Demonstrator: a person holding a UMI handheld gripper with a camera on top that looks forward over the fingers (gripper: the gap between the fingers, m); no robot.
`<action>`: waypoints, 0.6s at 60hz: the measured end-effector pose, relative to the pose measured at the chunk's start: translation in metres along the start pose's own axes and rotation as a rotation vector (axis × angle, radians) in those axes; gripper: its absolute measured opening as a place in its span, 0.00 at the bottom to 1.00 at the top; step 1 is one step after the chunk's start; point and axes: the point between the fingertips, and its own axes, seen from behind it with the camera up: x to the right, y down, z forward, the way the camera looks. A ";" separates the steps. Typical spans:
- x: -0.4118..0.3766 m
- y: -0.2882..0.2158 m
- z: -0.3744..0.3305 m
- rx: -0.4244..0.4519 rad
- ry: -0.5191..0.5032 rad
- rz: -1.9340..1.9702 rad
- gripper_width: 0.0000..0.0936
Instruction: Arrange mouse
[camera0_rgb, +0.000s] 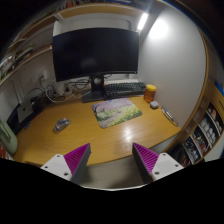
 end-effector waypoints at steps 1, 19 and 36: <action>-0.002 -0.002 0.001 0.007 -0.004 0.000 0.92; -0.065 -0.011 0.021 0.108 -0.099 -0.033 0.92; -0.138 -0.003 0.026 0.130 -0.194 -0.089 0.92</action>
